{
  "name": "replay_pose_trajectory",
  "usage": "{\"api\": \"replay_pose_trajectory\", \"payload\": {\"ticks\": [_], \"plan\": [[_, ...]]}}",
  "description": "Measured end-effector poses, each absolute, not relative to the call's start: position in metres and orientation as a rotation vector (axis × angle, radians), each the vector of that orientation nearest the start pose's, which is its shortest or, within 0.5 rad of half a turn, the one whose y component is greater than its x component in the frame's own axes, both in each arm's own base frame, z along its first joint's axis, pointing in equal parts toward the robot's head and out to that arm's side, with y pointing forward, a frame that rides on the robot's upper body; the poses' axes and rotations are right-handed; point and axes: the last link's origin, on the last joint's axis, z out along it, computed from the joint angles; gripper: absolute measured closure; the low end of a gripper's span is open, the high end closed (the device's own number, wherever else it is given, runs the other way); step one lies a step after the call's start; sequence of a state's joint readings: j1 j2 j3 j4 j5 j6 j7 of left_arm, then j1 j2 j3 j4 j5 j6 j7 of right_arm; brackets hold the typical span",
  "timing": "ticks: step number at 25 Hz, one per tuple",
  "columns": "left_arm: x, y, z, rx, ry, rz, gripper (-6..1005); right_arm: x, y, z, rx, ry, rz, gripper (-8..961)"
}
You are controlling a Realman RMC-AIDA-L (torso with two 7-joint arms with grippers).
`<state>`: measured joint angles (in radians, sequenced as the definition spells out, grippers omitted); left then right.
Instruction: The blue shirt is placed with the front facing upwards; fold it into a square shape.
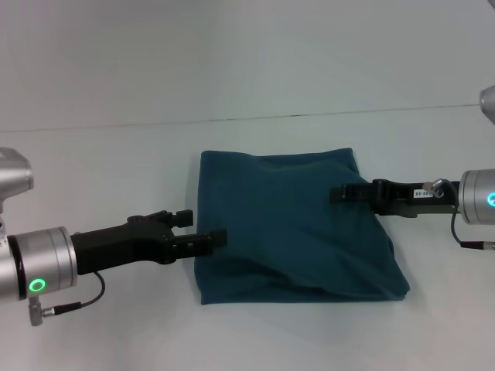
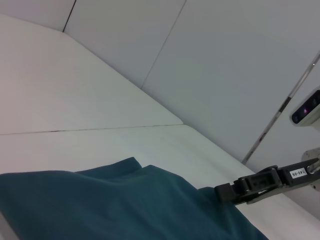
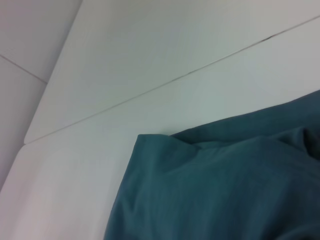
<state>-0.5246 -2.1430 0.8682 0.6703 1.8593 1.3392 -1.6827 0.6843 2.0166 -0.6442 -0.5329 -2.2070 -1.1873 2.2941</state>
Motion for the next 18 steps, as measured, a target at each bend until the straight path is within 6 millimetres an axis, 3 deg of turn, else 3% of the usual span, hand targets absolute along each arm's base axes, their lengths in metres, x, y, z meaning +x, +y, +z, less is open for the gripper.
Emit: {"api": "replay_pose_trajectory", "payload": {"ticks": [10,16,18], "plan": [[-0.2416,0.3458,-0.0366,-2.583,-1.03,-0.762,36,0.2863,0.3932,-0.0005,-2.087,1.74,0.537,237],[-0.2425,0.3453,-0.0365,-2.58,-1.034,-0.762,36,0.2903,0.3937,-0.0004,-2.064,1.733,0.527,368],[-0.2427,0.3452,-0.0363,-2.579,-1.034,-0.762,36,0.29,0.3937,-0.0011,-2.069,1.728,0.523,463]]}}
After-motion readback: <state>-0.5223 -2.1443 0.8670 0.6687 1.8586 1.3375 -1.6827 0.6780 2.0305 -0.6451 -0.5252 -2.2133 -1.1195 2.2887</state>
